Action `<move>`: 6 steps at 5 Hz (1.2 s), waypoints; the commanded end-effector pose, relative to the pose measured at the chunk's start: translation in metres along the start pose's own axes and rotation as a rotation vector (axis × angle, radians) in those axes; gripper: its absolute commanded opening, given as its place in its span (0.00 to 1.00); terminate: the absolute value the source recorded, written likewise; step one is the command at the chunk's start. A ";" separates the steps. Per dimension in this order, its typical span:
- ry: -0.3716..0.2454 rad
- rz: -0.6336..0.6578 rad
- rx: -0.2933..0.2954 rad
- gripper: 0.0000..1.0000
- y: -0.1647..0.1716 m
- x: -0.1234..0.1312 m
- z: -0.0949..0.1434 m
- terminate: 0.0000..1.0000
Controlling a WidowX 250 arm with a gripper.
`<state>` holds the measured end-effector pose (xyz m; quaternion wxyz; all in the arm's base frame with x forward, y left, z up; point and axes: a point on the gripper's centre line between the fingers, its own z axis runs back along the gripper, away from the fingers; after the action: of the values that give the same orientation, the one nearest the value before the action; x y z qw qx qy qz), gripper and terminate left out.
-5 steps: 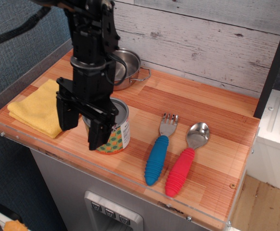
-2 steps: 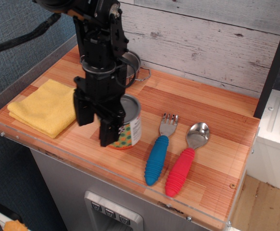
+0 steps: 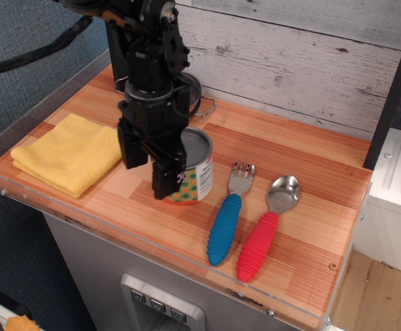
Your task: Move the can to the right of the pot
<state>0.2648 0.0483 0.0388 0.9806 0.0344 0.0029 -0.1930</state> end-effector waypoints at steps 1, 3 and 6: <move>-0.079 0.003 0.009 1.00 0.021 0.016 0.014 0.00; -0.123 0.009 0.019 1.00 0.028 0.035 0.015 0.00; -0.162 -0.003 0.026 1.00 0.031 0.053 0.019 0.00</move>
<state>0.3216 0.0527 0.0451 0.9790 0.0258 -0.0616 -0.1925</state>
